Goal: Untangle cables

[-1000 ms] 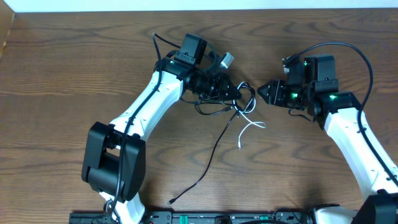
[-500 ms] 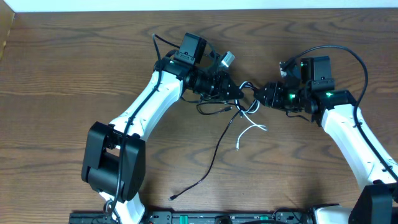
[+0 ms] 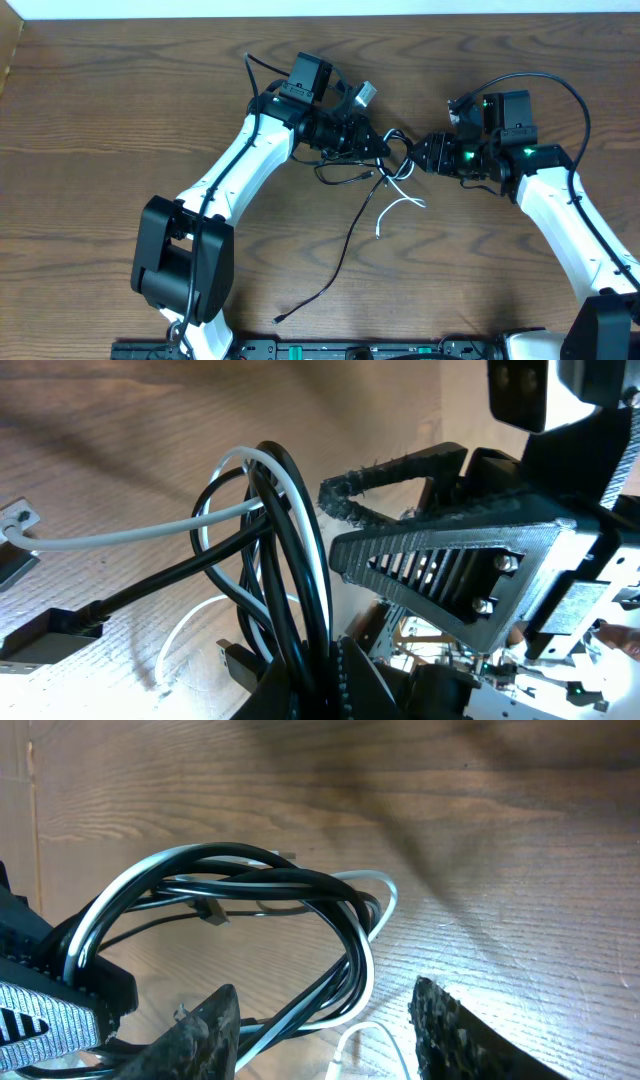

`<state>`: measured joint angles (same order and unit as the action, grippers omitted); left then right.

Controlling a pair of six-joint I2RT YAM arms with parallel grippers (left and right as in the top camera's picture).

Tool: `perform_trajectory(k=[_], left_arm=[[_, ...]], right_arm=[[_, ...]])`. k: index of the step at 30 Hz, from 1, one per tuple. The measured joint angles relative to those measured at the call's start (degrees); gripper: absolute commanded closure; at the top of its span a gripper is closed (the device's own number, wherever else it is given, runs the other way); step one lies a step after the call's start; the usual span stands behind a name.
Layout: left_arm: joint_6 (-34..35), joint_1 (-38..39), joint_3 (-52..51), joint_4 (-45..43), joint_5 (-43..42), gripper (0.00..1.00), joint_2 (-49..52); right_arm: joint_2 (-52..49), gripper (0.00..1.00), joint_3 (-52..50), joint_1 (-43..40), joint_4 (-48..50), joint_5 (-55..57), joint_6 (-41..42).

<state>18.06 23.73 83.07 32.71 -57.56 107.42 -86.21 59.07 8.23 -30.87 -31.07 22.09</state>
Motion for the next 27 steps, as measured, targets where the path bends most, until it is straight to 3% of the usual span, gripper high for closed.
perform_trajectory(k=[27], left_arm=[[1.84,0.00,0.00,-0.87,5.03,0.93,0.00]], right_arm=[[-0.02,0.47,0.00,-0.07,1.20,0.92,-2.19]])
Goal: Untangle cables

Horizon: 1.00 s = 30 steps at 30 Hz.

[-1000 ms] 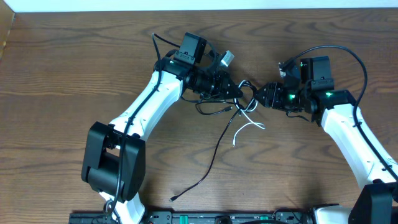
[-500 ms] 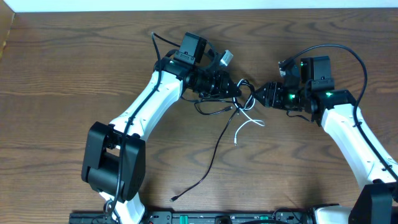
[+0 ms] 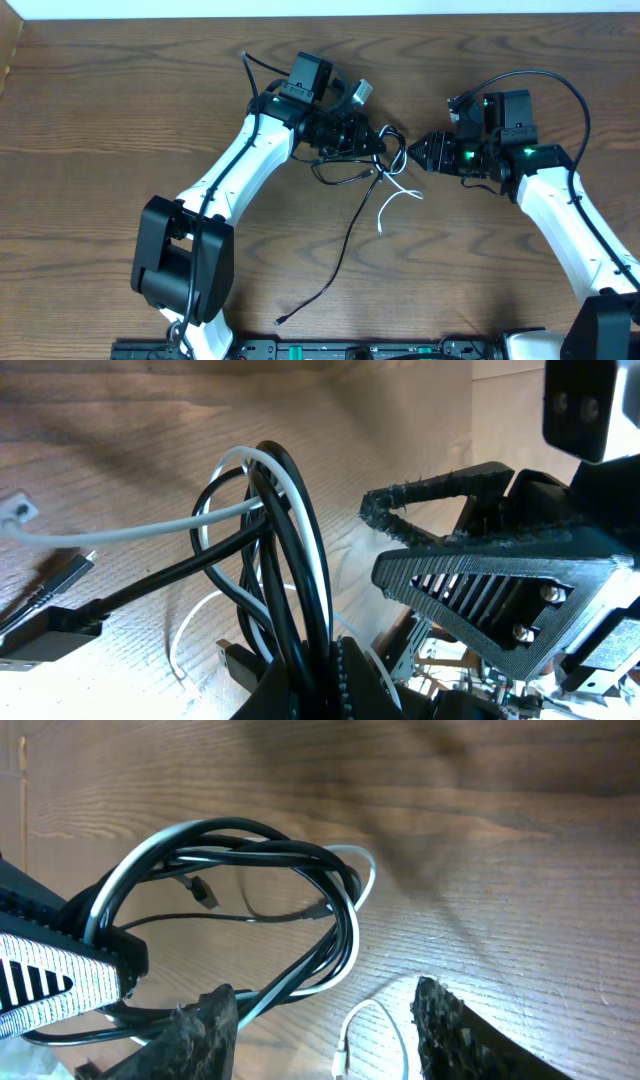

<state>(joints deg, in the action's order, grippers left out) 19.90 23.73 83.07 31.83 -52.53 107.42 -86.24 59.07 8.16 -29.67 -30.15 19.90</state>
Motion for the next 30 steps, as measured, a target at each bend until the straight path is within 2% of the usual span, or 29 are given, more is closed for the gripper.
perform_trajectory(k=[13,20,25,30], left_arm=[[3.52,0.00,0.00,-0.11,-0.02,0.93,0.00],[10.51,0.00,-0.02,-5.38,-0.79,0.93,0.00],[13.27,-0.07,-0.02,-9.84,-4.00,0.92,0.02],[11.67,-0.76,-0.02,-12.52,-9.90,0.92,0.02]], right_arm=[[0.00,0.46,0.00,0.00,2.12,-0.31,-0.74],[0.00,0.39,0.00,-0.15,7.87,-2.40,-6.36],[0.00,0.38,0.00,-0.17,10.88,-2.49,-8.41],[-0.02,0.38,0.00,-0.35,15.58,-3.74,-9.29]])
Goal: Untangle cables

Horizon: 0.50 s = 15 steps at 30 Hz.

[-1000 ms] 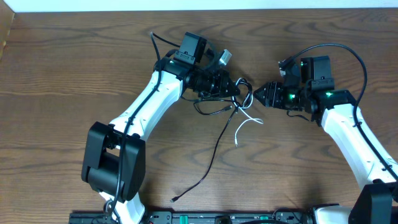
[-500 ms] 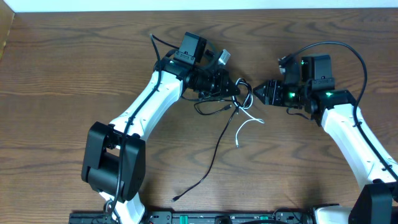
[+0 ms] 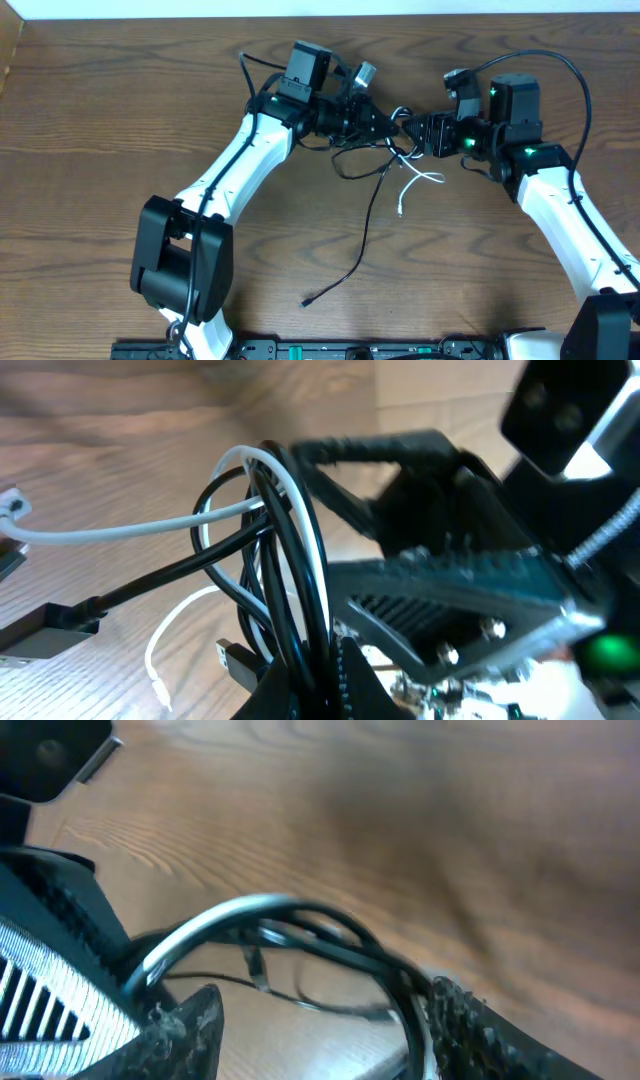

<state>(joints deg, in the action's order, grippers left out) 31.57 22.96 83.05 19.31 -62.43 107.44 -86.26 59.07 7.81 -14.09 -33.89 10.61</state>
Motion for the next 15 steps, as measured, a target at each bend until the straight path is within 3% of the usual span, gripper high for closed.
perform_trajectory(k=[15], left_arm=[[-5.05,-6.29,0.00,-1.64,-11.82,0.92,0.04]], right_arm=[[-0.79,0.45,0.00,-1.81,0.46,-5.33,0.61]])
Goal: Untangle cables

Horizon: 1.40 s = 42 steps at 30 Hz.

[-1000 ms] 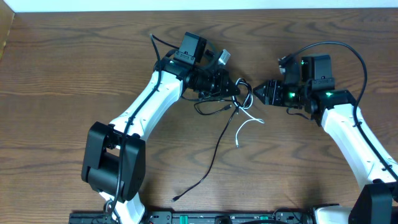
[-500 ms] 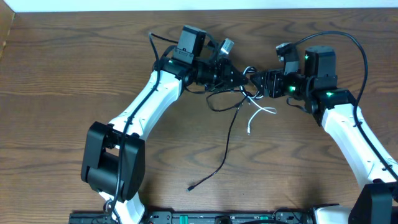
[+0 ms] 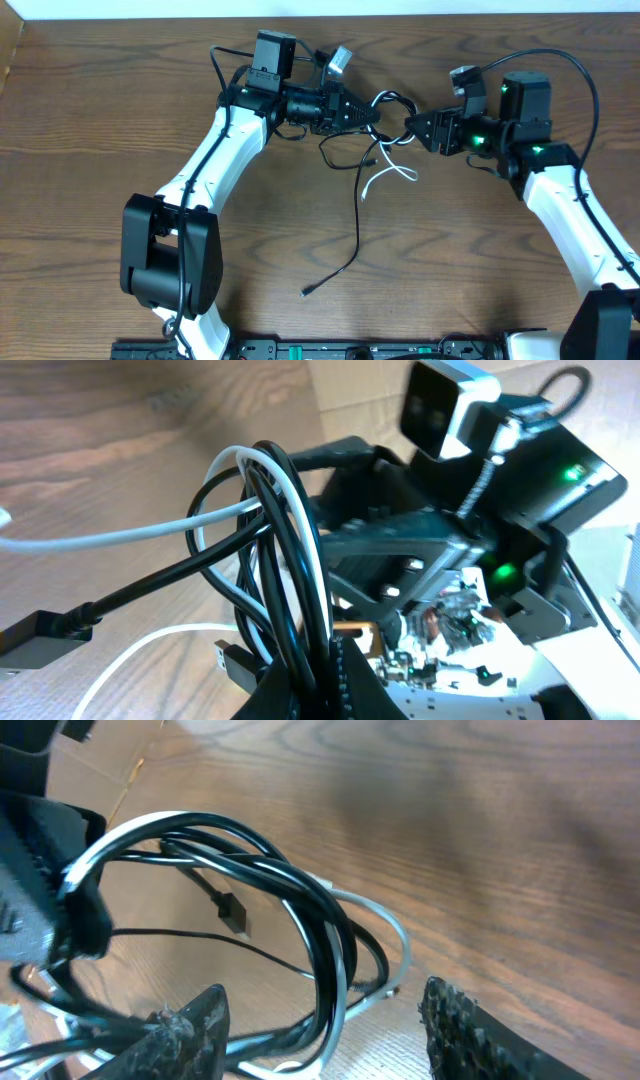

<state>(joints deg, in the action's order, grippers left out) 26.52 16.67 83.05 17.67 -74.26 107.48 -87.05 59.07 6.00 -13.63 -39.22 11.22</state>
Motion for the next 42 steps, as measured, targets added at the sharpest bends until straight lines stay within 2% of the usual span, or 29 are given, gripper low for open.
perform_trajectory(k=[3,6,8,11,13,17,22,29,31,33,34,35,36,37,40,42], left_arm=[[-0.02,0.24,0.00,0.00,-1.27,0.92,0.00],[-0.02,0.44,0.00,0.00,-2.58,0.92,0.00],[-0.02,0.61,0.00,-0.15,-2.60,0.92,0.07],[0.00,1.27,-0.28,-1.68,-1.22,0.93,1.51],[0.94,1.18,-0.90,-5.33,-0.70,0.93,2.69],[5.11,-1.97,-0.92,-15.26,-2.64,0.93,2.36],[8.85,-6.82,-0.57,-18.10,-3.21,0.93,1.05],[9.09,-4.83,-0.57,-17.55,-1.44,0.92,1.05],[7.87,-3.21,-0.57,-16.26,0.46,0.90,1.05],[5.81,-1.27,-0.57,-13.90,3.67,0.88,1.05],[4.76,-0.35,-0.50,-12.63,5.57,0.85,1.05],[3.50,0.57,-0.50,-11.30,7.65,0.83,1.05],[2.32,1.31,-0.50,-10.38,9.27,0.76,1.05],[-0.04,3.50,-0.48,-8.76,13.77,0.76,1.05],[-3.50,6.27,0.57,-6.80,18.86,0.76,1.33],[-5.79,7.45,4.15,-2.23,20.87,0.77,2.32]], right_arm=[[-1.20,0.48,0.00,1.46,-0.13,2.29,2.10],[-3.17,0.63,0.00,3.15,-0.70,7.61,6.67],[-4.44,0.63,0.13,4.13,-2.54,10.21,10.97],[-5.99,0.82,1.16,5.42,-9.18,14.93,20.63],[-6.73,0.93,1.64,5.29,-12.22,17.81,24.61],[-9.70,0.99,0.96,1.25,-18.58,26.21,27.19],[-11.13,0.99,0.00,-2.56,-21.35,26.12,21.70],[-10.88,0.98,0.00,-2.38,-22.91,18.93,13.64],[-9.84,0.86,0.00,-2.49,-23.39,17.16,12.81],[-6.91,0.65,0.00,-2.93,-24.87,15.45,12.55],[-5.51,0.59,0.00,-3.32,-25.35,14.82,12.09],[-3.39,0.57,0.02,-4.24,-26.12,14.27,12.00],[-0.81,0.55,0.11,-5.68,-27.02,13.75,11.96],[3.28,0.54,0.26,-9.05,-28.11,13.25,11.96],[8.46,0.53,0.68,-15.43,-29.70,12.92,11.69],[11.19,0.52,0.87,-19.74,-31.43,12.98,11.23]])
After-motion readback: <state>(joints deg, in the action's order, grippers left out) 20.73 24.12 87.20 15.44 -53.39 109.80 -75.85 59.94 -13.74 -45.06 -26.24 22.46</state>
